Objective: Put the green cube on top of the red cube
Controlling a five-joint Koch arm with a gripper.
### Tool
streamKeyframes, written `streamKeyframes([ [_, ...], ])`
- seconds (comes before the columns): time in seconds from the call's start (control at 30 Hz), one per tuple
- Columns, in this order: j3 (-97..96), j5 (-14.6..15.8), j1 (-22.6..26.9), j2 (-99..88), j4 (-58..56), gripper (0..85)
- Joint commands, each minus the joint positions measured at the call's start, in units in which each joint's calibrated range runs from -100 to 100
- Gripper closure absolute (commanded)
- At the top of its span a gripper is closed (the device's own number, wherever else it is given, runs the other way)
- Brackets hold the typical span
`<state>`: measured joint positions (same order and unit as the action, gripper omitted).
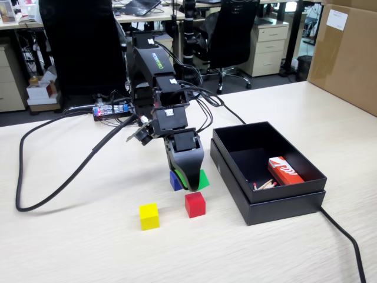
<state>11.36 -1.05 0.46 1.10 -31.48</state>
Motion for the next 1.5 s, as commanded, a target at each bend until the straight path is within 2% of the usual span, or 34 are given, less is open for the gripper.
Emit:
streamKeyframes([
  [0.0,5.1,-0.1,0.1,-1.4,0.0,83.0],
  [0.7,3.8,-0.3,-1.0,0.1,0.0,82.1],
  [0.8,3.5,-0.4,-0.8,0.7,0.0,72.9],
  [1.07,3.5,-0.5,-0.7,1.4,0.0,71.6],
  [1.17,3.4,-0.7,-0.6,1.7,0.0,62.2],
  [1.3,3.4,-0.7,-0.6,1.7,0.0,61.7],
  [1.37,3.2,-0.9,-0.5,1.7,0.0,52.7],
  [1.47,3.0,-1.0,-0.5,1.7,0.0,47.7],
])
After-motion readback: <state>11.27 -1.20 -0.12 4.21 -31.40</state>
